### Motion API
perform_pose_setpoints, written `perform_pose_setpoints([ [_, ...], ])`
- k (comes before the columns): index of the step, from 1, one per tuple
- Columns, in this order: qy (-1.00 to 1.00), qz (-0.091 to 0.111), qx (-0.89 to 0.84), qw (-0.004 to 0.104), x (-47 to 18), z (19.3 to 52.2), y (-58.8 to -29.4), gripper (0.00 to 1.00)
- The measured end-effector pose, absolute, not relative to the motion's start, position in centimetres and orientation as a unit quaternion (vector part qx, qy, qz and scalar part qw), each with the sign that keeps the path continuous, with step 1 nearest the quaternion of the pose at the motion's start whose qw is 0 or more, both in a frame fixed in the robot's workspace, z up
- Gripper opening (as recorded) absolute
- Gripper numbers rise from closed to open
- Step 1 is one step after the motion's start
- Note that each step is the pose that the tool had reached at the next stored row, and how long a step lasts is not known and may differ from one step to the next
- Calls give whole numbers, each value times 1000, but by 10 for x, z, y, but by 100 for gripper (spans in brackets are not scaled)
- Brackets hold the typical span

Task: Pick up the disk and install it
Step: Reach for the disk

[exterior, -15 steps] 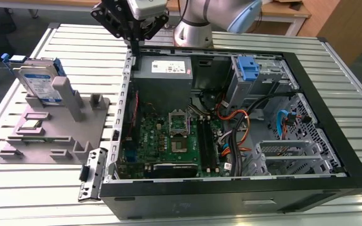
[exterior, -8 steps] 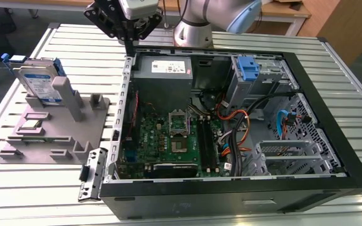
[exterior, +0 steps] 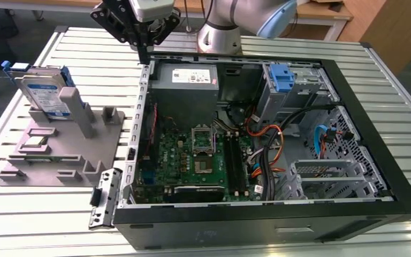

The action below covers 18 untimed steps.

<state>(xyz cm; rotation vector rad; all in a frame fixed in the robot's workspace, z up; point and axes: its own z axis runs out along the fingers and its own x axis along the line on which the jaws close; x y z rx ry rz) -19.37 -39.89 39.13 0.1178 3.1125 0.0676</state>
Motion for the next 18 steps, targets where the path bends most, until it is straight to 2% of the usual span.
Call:
perform_pose_setpoints([
  [18, 999, 22, 38, 13, -209, 391, -399, 11],
])
